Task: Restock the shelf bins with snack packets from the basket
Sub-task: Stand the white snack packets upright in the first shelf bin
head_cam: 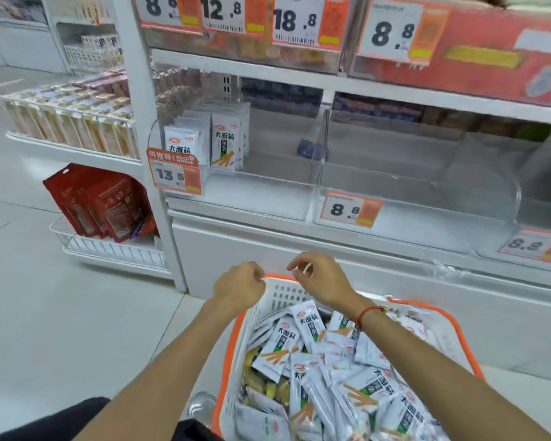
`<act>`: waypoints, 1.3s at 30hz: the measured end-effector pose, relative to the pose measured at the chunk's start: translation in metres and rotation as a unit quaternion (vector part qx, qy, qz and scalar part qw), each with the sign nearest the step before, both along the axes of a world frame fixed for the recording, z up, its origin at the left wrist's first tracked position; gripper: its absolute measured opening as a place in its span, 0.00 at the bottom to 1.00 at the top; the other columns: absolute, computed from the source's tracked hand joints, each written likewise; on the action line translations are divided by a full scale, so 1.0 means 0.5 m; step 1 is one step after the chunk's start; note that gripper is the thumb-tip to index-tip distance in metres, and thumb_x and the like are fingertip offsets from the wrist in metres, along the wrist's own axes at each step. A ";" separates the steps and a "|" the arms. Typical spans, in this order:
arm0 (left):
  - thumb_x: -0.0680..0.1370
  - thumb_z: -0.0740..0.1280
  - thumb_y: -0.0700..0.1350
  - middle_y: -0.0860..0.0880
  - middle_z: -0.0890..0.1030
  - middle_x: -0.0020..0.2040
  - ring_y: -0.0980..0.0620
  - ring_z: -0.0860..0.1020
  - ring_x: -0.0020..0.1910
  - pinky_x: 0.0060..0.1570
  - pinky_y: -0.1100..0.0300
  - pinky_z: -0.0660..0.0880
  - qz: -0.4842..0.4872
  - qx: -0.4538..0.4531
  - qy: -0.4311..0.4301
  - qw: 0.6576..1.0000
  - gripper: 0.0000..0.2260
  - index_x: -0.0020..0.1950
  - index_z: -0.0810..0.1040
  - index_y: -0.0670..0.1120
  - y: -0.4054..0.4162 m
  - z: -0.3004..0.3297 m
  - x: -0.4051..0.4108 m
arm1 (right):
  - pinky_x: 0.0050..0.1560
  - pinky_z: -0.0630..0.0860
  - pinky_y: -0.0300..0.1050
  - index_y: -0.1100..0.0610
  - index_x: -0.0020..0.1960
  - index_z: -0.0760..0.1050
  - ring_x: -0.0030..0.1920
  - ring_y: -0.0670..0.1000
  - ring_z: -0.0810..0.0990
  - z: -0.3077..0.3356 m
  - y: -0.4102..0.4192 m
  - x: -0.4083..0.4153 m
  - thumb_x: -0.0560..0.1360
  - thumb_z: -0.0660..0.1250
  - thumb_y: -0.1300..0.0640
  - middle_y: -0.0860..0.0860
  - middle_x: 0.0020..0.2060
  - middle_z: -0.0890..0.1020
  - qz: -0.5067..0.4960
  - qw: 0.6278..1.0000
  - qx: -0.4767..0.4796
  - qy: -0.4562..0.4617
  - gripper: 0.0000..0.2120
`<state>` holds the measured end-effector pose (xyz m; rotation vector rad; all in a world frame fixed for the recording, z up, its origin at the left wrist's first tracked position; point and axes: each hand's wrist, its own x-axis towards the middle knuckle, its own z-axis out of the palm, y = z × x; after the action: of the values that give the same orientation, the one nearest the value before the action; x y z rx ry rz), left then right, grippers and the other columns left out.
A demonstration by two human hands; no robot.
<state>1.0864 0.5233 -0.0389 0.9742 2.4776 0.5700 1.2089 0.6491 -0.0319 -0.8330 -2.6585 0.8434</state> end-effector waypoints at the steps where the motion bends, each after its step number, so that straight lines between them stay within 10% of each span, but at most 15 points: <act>1: 0.78 0.61 0.45 0.52 0.77 0.64 0.48 0.75 0.62 0.59 0.57 0.71 -0.018 -0.028 0.003 0.999 0.15 0.64 0.75 0.54 -0.002 -0.016 0.008 | 0.45 0.76 0.45 0.50 0.47 0.81 0.42 0.48 0.78 -0.021 -0.003 0.011 0.75 0.65 0.60 0.44 0.39 0.79 -0.003 1.000 -0.014 -0.019 0.08; 5: 0.79 0.59 0.44 0.49 0.75 0.66 0.46 0.73 0.64 0.61 0.56 0.70 -0.104 -0.118 0.027 0.987 0.16 0.66 0.73 0.52 -0.013 -0.081 0.043 | 0.50 0.72 0.42 0.54 0.49 0.82 0.52 0.54 0.79 -0.111 -0.022 0.046 0.75 0.62 0.62 0.51 0.49 0.81 -0.026 0.990 -0.069 -0.122 0.11; 12: 0.80 0.59 0.37 0.43 0.73 0.68 0.44 0.72 0.65 0.60 0.58 0.70 -0.047 -0.050 -0.170 0.983 0.15 0.66 0.74 0.42 0.009 -0.250 0.099 | 0.59 0.72 0.46 0.59 0.65 0.73 0.61 0.57 0.74 -0.260 -0.038 0.105 0.76 0.63 0.56 0.58 0.63 0.73 0.007 0.948 -0.091 -0.305 0.18; 24: 0.77 0.66 0.51 0.46 0.81 0.54 0.46 0.78 0.52 0.50 0.58 0.74 -0.011 -0.073 -0.187 0.980 0.16 0.59 0.75 0.42 0.000 -0.354 0.124 | 0.50 0.72 0.42 0.57 0.56 0.79 0.51 0.50 0.76 -0.263 0.005 0.152 0.76 0.66 0.57 0.53 0.55 0.79 -0.017 0.964 -0.193 -0.180 0.10; 30: 0.77 0.66 0.44 0.45 0.78 0.62 0.43 0.77 0.59 0.57 0.53 0.73 0.015 -0.025 -0.146 0.989 0.18 0.67 0.73 0.45 -0.005 -0.331 0.117 | 0.39 0.66 0.40 0.52 0.47 0.75 0.47 0.48 0.71 -0.221 -0.010 0.196 0.70 0.71 0.41 0.42 0.42 0.71 0.004 0.966 -0.049 -0.255 0.16; 34: 0.77 0.63 0.40 0.43 0.78 0.43 0.48 0.74 0.38 0.37 0.60 0.67 0.031 -0.040 -0.249 0.967 0.05 0.52 0.75 0.41 -0.009 -0.297 0.097 | 0.50 0.74 0.47 0.57 0.57 0.71 0.53 0.53 0.75 -0.219 -0.083 0.191 0.66 0.68 0.31 0.51 0.53 0.74 0.082 0.911 0.059 -0.399 0.32; 37: 0.80 0.62 0.40 0.47 0.71 0.38 0.54 0.70 0.36 0.36 0.64 0.67 0.087 -0.048 -0.338 0.936 0.06 0.52 0.69 0.38 -0.029 -0.284 0.082 | 0.55 0.71 0.48 0.61 0.63 0.69 0.59 0.56 0.72 -0.231 -0.131 0.181 0.73 0.67 0.39 0.56 0.59 0.71 0.086 0.880 0.174 -0.433 0.30; 39: 0.79 0.64 0.44 0.42 0.78 0.50 0.45 0.78 0.49 0.53 0.56 0.75 0.101 -0.040 -0.393 0.913 0.14 0.61 0.71 0.36 -0.046 -0.285 0.070 | 0.53 0.70 0.47 0.60 0.59 0.72 0.58 0.56 0.72 -0.233 -0.148 0.169 0.78 0.63 0.50 0.56 0.60 0.71 0.074 0.888 0.187 -0.414 0.16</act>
<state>1.1214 0.5005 -0.1814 0.3355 1.8463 0.7379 1.2933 0.5751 -0.1484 -1.0585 -3.4696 -0.0853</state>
